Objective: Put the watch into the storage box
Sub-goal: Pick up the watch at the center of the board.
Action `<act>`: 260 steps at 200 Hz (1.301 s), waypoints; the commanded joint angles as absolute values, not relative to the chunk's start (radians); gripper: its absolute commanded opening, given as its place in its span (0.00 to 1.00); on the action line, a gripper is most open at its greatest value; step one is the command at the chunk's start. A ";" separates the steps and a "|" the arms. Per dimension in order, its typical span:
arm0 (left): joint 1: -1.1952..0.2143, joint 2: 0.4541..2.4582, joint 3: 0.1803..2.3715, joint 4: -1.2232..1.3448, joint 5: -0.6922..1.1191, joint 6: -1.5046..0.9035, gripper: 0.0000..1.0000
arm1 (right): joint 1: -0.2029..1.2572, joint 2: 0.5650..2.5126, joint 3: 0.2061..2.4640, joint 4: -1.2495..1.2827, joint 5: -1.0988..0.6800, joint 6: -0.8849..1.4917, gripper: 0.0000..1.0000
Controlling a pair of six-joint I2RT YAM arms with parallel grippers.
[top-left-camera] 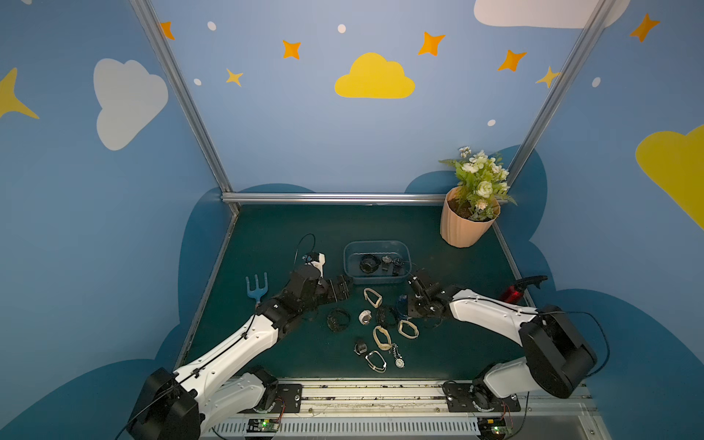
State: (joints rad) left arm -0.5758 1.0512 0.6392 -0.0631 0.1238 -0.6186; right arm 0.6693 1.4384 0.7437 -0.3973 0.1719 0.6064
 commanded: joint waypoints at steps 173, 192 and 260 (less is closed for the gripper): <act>-0.583 0.998 0.628 -0.177 0.086 -0.631 1.00 | 0.582 1.709 1.316 -0.463 0.269 0.266 0.03; -0.585 0.973 0.609 -0.187 0.067 -0.627 1.00 | 0.564 1.781 1.346 -0.422 0.256 0.250 0.03; -0.586 0.936 0.579 -0.239 0.027 -0.619 1.00 | 0.522 1.946 1.426 -0.395 0.193 0.244 0.03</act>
